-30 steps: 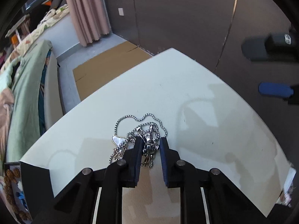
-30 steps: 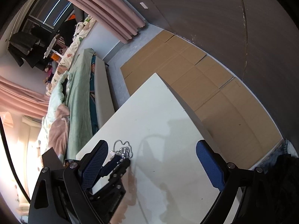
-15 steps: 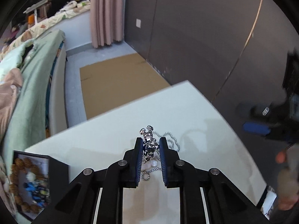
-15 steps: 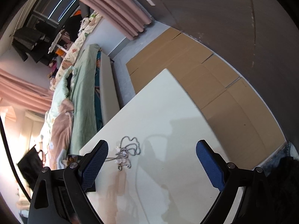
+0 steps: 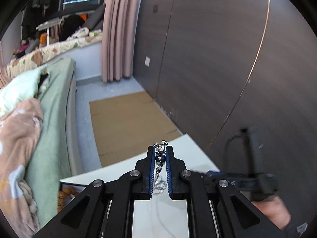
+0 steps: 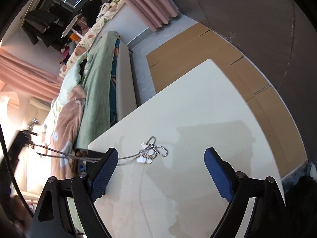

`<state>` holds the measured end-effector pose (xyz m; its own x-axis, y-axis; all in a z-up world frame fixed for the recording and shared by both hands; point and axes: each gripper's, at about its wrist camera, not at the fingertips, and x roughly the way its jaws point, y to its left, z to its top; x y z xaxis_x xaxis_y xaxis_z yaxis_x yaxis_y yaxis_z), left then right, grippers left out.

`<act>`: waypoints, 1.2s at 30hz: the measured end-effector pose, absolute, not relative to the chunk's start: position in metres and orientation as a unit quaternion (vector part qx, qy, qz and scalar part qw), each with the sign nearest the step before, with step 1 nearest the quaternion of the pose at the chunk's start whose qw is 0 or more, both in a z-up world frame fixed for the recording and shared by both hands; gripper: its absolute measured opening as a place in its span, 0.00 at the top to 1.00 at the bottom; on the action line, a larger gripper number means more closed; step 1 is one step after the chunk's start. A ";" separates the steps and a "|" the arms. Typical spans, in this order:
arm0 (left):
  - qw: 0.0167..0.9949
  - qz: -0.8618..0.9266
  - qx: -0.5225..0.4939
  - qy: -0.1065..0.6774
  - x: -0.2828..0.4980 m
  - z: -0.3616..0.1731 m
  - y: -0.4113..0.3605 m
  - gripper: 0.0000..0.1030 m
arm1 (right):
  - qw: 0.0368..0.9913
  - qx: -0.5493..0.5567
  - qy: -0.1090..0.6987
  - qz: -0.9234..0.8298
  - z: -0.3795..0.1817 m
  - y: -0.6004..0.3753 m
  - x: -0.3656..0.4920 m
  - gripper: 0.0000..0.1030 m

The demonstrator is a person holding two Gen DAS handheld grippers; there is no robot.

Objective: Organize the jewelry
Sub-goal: 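Grasp the silver chain with the left gripper and lift it high, then carry the chain to the box left while right grasps the butterfly brooch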

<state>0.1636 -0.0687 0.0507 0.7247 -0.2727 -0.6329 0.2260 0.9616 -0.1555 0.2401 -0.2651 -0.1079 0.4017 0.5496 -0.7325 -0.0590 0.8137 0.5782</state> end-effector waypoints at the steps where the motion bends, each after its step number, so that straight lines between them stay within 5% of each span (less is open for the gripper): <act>1: 0.931 -0.134 -0.035 0.339 0.160 0.059 -0.065 0.90 | 0.803 0.236 0.513 0.191 -0.108 -0.264 0.240 0.13; 16: 0.960 -0.118 -0.029 0.253 0.120 0.156 -0.036 0.90 | 0.800 0.210 0.523 0.206 -0.113 -0.244 0.237 0.15; 21: 0.966 -0.099 -0.028 0.236 0.108 0.176 -0.019 0.90 | 0.793 0.179 0.537 0.225 -0.118 -0.223 0.236 0.30; 36: 0.979 -0.039 -0.020 0.201 0.090 0.226 0.034 0.90 | 0.810 0.043 0.557 0.181 -0.146 -0.147 0.228 0.30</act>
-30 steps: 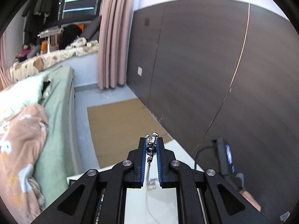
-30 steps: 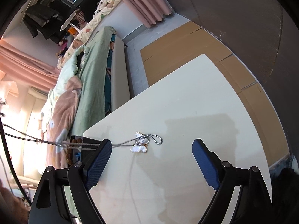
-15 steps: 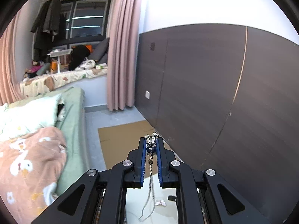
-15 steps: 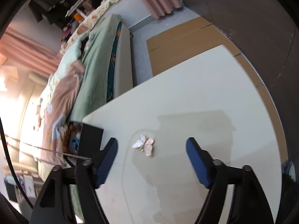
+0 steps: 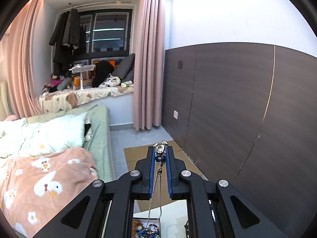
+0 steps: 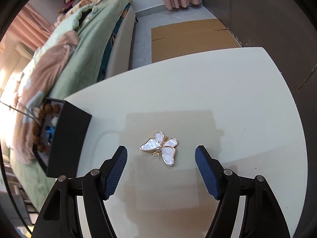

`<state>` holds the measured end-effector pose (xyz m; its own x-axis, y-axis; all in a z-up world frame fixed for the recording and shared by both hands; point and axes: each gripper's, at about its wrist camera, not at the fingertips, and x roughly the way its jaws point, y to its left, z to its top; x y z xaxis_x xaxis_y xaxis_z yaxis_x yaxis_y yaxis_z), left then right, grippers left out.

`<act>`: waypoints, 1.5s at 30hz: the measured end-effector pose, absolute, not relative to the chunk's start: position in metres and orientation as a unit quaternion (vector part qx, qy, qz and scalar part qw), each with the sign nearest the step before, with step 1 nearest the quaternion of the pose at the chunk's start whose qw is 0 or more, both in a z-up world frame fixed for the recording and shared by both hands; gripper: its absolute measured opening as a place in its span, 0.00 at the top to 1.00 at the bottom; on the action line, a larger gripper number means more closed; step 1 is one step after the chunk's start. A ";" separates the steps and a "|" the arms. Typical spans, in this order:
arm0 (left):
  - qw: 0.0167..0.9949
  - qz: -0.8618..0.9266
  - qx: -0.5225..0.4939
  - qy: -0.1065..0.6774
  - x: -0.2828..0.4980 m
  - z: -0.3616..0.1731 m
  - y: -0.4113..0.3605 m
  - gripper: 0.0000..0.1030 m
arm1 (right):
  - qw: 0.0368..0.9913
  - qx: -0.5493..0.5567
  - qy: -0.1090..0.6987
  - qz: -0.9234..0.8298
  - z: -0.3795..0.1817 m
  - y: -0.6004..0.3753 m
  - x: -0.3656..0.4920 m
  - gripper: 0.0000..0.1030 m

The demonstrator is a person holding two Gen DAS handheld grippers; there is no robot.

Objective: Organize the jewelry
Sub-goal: 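Carry the chain to the box left while right grasps the butterfly brooch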

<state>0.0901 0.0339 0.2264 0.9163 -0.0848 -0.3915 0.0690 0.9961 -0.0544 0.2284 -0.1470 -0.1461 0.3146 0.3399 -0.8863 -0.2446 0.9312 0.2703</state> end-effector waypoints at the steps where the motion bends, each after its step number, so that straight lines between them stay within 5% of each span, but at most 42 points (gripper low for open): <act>1: 0.979 -0.038 -0.021 0.201 0.090 0.226 0.036 0.90 | 0.813 0.033 0.554 0.178 -0.146 -0.144 0.227 0.30; 6: 0.975 -0.040 -0.037 0.214 0.096 0.209 0.044 0.90 | 0.827 -0.054 0.538 0.155 -0.146 -0.126 0.216 0.37; 8: 0.974 -0.039 -0.041 0.221 0.099 0.202 0.047 0.90 | 0.832 -0.077 0.530 0.148 -0.144 -0.125 0.212 0.62; 11: 0.970 -0.033 -0.045 0.236 0.106 0.184 0.049 0.90 | 0.827 -0.060 0.536 0.157 -0.140 -0.134 0.212 0.80; 25: 0.938 -0.050 -0.128 0.317 0.128 0.077 0.063 0.90 | 0.774 0.164 0.559 0.247 -0.140 -0.201 0.222 0.81; 38: 0.885 -0.037 -0.248 0.392 0.143 -0.044 0.090 0.88 | 0.788 0.201 0.495 0.307 -0.094 -0.192 0.218 0.81; 40: 0.885 -0.038 -0.256 0.388 0.141 -0.051 0.093 0.76 | 0.791 0.199 0.484 0.318 -0.087 -0.185 0.214 0.81; 41: 0.885 -0.039 -0.260 0.383 0.138 -0.055 0.097 0.51 | 0.791 0.197 0.481 0.322 -0.086 -0.181 0.213 0.81; 42: 0.886 -0.039 -0.268 0.378 0.134 -0.060 0.101 0.16 | 0.792 0.195 0.478 0.326 -0.084 -0.177 0.212 0.81; 43: 0.885 -0.039 -0.273 0.375 0.132 -0.062 0.105 0.02 | 0.795 0.190 0.473 0.328 -0.082 -0.171 0.211 0.81; 45: 0.881 -0.036 -0.283 0.377 0.127 -0.063 0.115 0.00 | 0.801 0.178 0.464 0.334 -0.078 -0.164 0.207 0.81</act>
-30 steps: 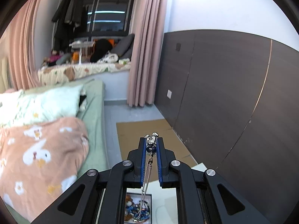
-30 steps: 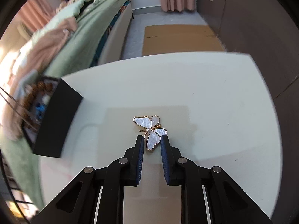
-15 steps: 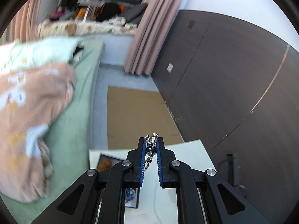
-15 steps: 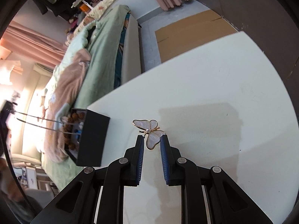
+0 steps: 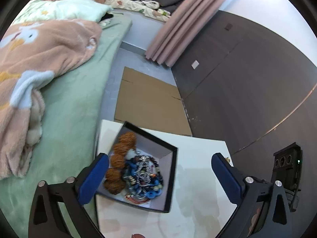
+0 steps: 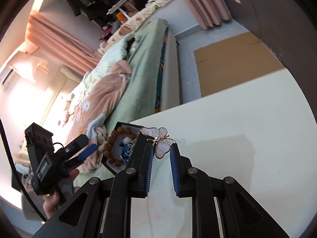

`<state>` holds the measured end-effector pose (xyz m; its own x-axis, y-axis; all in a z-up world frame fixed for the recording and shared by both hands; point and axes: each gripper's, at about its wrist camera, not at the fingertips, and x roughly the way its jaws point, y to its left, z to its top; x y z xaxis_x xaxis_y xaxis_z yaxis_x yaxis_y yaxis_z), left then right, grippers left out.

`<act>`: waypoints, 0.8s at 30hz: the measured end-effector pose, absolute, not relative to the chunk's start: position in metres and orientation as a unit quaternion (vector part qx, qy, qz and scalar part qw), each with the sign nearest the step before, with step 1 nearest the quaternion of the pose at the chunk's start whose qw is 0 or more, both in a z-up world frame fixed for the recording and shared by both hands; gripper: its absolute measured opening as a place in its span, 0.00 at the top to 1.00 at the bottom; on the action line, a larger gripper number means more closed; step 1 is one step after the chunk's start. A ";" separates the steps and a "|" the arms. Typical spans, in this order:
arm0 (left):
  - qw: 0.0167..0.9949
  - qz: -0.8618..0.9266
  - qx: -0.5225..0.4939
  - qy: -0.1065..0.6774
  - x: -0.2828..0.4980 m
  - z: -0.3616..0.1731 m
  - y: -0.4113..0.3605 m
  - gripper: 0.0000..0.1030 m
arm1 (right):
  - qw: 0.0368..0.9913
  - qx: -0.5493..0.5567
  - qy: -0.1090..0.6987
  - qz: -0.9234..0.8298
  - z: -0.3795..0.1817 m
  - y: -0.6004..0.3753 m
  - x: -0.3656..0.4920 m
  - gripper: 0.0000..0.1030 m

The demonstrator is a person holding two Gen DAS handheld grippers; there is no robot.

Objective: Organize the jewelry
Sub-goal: 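Carry the white butterfly brooch into the black box with the right gripper and release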

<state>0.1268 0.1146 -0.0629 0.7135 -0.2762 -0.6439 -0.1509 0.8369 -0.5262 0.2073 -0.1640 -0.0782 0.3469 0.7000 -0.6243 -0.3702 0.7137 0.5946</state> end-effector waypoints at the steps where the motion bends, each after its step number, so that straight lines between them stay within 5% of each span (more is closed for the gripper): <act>1: 0.882 -0.036 -0.287 0.373 0.126 -0.060 0.119 0.00 | 0.803 0.173 0.459 0.337 -0.076 -0.161 0.206 0.81; 16: 0.895 0.003 -0.302 0.327 0.093 -0.039 0.173 0.00 | 0.826 0.086 0.399 0.388 -0.061 -0.065 0.166 0.80; 18: 0.895 0.002 -0.304 0.327 0.090 -0.039 0.174 0.00 | 0.823 0.073 0.407 0.390 -0.062 -0.057 0.165 0.64; 19: 0.895 0.003 -0.303 0.327 0.087 -0.038 0.174 0.00 | 0.820 0.073 0.414 0.389 -0.063 -0.055 0.164 0.41; 20: 0.897 0.005 -0.298 0.326 0.085 -0.037 0.173 0.00 | 0.821 0.080 0.416 0.383 -0.066 -0.058 0.164 0.33; 24: 0.903 0.010 -0.281 0.325 0.080 -0.032 0.166 0.00 | 0.820 0.111 0.436 0.355 -0.072 -0.078 0.171 0.33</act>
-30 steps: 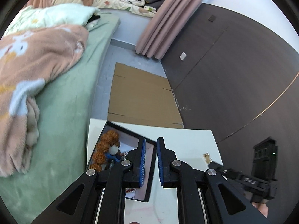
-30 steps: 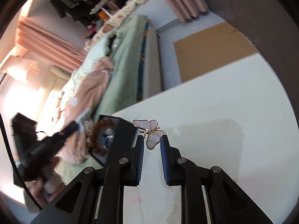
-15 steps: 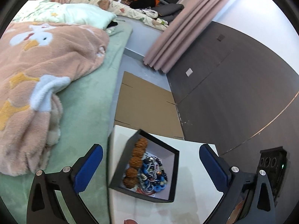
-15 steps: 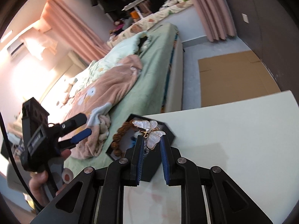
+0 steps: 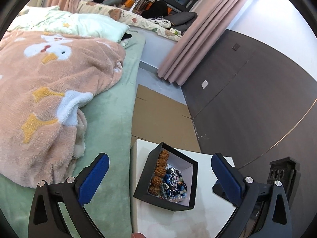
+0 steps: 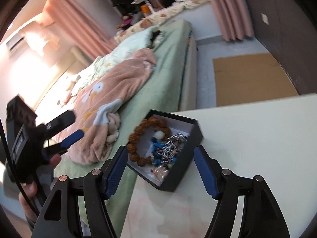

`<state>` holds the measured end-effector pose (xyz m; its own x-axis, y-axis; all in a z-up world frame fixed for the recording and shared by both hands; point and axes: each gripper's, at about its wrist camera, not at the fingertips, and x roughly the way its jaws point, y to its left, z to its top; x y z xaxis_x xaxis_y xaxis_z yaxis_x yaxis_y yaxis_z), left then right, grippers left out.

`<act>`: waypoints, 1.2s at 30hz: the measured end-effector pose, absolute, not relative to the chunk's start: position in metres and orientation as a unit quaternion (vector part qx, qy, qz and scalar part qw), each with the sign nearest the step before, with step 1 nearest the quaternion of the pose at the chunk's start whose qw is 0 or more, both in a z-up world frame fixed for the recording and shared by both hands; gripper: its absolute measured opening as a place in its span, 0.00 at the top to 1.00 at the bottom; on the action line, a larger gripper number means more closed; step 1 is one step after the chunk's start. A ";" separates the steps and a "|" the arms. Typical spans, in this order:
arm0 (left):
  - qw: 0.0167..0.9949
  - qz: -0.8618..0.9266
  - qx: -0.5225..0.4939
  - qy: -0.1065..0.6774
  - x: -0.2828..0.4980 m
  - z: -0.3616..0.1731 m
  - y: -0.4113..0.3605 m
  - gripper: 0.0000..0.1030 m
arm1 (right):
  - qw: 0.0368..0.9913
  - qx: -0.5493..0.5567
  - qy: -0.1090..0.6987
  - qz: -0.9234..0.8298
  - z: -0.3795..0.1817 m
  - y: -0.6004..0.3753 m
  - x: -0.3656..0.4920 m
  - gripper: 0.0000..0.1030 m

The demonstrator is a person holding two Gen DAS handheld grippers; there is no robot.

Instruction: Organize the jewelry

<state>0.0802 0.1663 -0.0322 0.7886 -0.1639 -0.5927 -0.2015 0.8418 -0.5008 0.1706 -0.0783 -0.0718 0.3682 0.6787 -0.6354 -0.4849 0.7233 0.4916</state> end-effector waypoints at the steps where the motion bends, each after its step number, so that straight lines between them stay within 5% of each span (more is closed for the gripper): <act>1: 0.904 0.010 -0.279 0.325 0.078 -0.031 0.164 0.00 | 0.821 0.115 0.437 0.349 -0.072 -0.084 0.171 0.32; 3: 0.907 0.010 -0.268 0.325 0.074 -0.029 0.158 0.00 | 0.825 0.124 0.435 0.339 -0.070 -0.097 0.169 0.27; 5: 0.910 0.012 -0.256 0.326 0.071 -0.028 0.152 0.00 | 0.827 0.136 0.430 0.336 -0.068 -0.109 0.165 0.09; 36: 0.951 0.027 -0.090 0.294 0.007 0.003 0.028 0.00 | 0.912 0.077 0.336 0.221 -0.022 -0.212 0.080 0.00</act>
<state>0.0067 0.0279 0.0032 0.8256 -0.0008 -0.5642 -0.1052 0.9822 -0.1553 0.0798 -0.2119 -0.0225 0.6763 0.4550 -0.5794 -0.3514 0.8905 0.2891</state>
